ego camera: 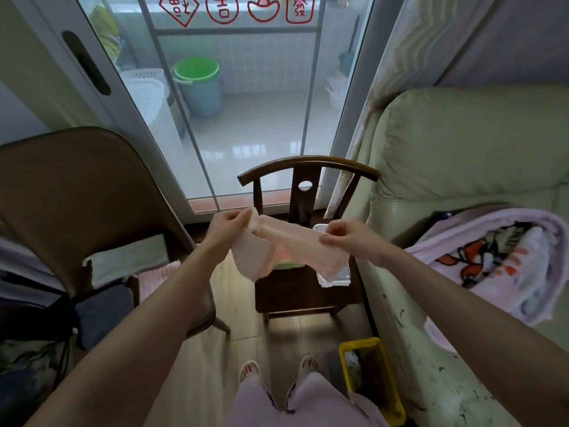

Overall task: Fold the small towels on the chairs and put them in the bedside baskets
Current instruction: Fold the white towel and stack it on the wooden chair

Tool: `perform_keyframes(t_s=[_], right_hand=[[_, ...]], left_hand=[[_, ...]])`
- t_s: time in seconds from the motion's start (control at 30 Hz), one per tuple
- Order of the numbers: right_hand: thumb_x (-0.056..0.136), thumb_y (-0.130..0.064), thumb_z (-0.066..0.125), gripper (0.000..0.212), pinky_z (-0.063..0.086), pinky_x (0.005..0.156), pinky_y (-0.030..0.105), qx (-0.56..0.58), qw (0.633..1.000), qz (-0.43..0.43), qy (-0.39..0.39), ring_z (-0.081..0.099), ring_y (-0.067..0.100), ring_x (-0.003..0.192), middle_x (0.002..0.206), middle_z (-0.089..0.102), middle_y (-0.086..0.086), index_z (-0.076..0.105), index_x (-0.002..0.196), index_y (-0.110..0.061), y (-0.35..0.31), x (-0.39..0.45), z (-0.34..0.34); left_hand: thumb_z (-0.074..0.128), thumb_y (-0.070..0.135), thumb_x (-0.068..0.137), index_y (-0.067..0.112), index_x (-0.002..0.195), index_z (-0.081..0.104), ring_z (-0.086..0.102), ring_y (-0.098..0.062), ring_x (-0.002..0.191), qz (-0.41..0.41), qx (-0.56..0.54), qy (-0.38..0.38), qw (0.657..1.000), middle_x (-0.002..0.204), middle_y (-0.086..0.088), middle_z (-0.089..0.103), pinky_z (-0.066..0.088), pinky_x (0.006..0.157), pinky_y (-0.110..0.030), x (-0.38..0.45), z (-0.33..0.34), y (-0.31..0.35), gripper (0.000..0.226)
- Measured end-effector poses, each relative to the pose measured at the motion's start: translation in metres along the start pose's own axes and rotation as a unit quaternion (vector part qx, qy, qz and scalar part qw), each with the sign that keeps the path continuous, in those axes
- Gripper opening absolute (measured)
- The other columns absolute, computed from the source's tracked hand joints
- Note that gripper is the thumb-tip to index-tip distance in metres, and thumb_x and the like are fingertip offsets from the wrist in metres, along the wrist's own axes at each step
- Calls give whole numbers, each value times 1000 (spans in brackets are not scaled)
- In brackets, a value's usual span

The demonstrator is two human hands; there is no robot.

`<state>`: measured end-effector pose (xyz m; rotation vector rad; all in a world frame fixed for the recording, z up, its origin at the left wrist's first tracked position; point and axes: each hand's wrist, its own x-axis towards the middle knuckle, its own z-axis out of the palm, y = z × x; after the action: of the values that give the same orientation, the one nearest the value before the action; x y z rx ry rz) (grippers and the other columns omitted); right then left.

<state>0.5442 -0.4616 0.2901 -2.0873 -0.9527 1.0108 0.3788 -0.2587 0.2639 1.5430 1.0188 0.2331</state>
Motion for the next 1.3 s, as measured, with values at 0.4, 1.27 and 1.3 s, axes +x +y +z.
perform_keyframes(t_s=[0.4,1.27,1.3], right_hand=[[98,-8,46,16,43,62,20,-111,961,-238,84,54,1,73,87,56,-7,57,107,-15,-29,10,50],[94,-16,60,19,59,77,30,324,940,90,52,68,25,94,103,67,16,66,105,-1,-43,42,29],[95,-14,58,17,59,75,29,334,938,82,41,68,24,93,100,67,15,67,102,0,-46,42,27]], left_hand=[[59,35,94,6,116,66,64,-32,106,-38,-137,-110,984,115,-17,65,55,90,-43,-9,8,25,36],[69,20,88,8,105,70,69,-9,83,210,52,-99,971,94,-2,71,58,75,-26,-27,30,9,21],[70,20,87,7,106,69,70,-13,83,195,16,-80,977,93,-6,71,59,75,-28,-27,32,10,23]])
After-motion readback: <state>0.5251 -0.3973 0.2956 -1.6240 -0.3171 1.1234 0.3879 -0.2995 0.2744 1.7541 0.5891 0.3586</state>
